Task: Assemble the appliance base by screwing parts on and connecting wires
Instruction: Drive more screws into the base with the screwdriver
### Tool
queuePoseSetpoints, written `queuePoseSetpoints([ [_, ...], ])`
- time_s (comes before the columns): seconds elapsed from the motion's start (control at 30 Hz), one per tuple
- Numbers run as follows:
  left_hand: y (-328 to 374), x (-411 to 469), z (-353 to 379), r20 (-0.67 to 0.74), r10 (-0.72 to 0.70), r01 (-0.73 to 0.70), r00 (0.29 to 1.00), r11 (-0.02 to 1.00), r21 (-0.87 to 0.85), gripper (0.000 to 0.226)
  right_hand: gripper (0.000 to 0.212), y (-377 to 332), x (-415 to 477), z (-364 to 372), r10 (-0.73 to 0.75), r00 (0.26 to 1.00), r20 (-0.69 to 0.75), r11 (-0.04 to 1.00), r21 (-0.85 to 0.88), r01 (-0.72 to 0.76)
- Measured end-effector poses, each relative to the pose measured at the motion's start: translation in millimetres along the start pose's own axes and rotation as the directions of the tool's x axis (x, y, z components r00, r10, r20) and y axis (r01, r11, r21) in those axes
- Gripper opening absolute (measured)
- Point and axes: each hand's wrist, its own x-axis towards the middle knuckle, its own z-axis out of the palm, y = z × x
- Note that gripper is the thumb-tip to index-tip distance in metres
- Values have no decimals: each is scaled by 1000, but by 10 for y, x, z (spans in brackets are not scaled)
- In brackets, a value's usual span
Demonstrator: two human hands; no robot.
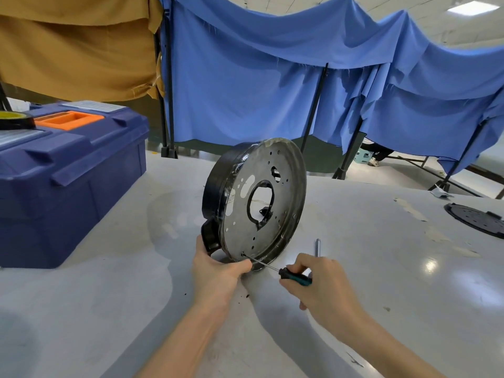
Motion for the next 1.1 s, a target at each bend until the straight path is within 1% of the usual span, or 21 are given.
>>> queuePoseSetpoints([
  [0.03, -2, 2, 0, -3, -3, 3, 1000, 1000, 0, 63, 15, -10, -8, 30, -49, 999, -20, 997, -66, 47],
  [0.07, -9, 7, -4, -8, -5, 5, 1000, 1000, 1, 64, 16, -23, -11, 53, -71, 997, -23, 997, -43, 70],
  [0.13, -21, 15, -9, -16, -10, 10, 1000, 1000, -10, 64, 18, -46, 3, 77, -22, 1000, -11, 982, 188, 24],
  [0.2, -26, 23, -7, -26, -13, 12, 1000, 1000, -16, 63, 21, -40, 57, 47, 131, 989, 65, 877, 458, -147],
  [0.27, -36, 37, -8, -32, -14, 13, 999, 1000, -21, 63, 20, -19, 113, -2, 284, 926, 248, 671, 638, -377],
  [0.33, -42, 51, -9, -29, -18, 18, 999, 1000, -22, 63, 16, 13, 163, -23, 368, 780, 506, 378, 685, -623],
  [0.37, -48, 51, -11, -25, -20, 19, 999, 1000, -19, 63, 19, 26, 167, -21, 368, 714, 595, 238, 682, -691],
  [0.4, -56, 50, -9, -21, -22, 22, 1000, 1000, -16, 63, 24, 39, 167, -16, 362, 686, 631, 160, 683, -713],
  [0.43, -67, 45, -5, -18, -23, 22, 1000, 1000, -13, 64, 26, 48, 163, -15, 361, 687, 631, 157, 684, -712],
  [0.47, -74, 43, -3, -20, -20, 20, 1000, 1000, -8, 64, 24, 55, 156, -13, 363, 708, 606, 223, 681, -697],
  [0.57, -83, 46, -3, -32, -20, 20, 999, 1000, 4, 63, 15, 35, 126, -36, 340, 822, 457, 545, 616, -568],
  [0.67, -69, 48, -13, -26, -31, 31, 999, 999, -9, 65, 16, 24, 117, -70, 259, 931, 258, 766, 532, -360],
  [0.73, -53, 51, -13, -28, -33, 32, 999, 999, -17, 65, 15, 56, 80, -38, 136, 984, 116, 922, 348, -169],
  [0.8, -47, 59, -11, -34, -38, 37, 999, 999, -19, 64, 15, 76, 24, 32, 4, 1000, 6, 996, 86, -4],
  [0.87, -48, 61, -5, -34, -46, 45, 998, 999, -23, 62, 17, 47, 4, 71, -31, 999, 13, 994, 102, 29],
  [0.9, -48, 59, -4, -30, -48, 47, 998, 999, -24, 62, 18, 30, 18, 69, 16, 998, 57, 973, 228, -29],
  [0.93, -49, 56, -6, -25, -47, 47, 999, 999, -24, 62, 19, 8, 46, 46, 115, 985, 130, 902, 402, -159],
  [0.97, -48, 58, -7, -22, -43, 42, 999, 999, -21, 63, 19, -4, 86, 12, 232, 941, 247, 759, 559, -334],
  [1.03, -57, 57, -10, -23, -32, 32, 999, 999, -9, 64, 15, -13, 116, -38, 344, 788, 511, 408, 675, -615],
  [1.07, -60, 59, -9, -25, -29, 29, 999, 1000, -8, 64, 16, -3, 119, -50, 344, 747, 569, 325, 674, -664],
  [1.1, -63, 58, -8, -24, -31, 31, 999, 999, -10, 64, 20, 18, 117, -50, 327, 750, 575, 349, 664, -662],
])
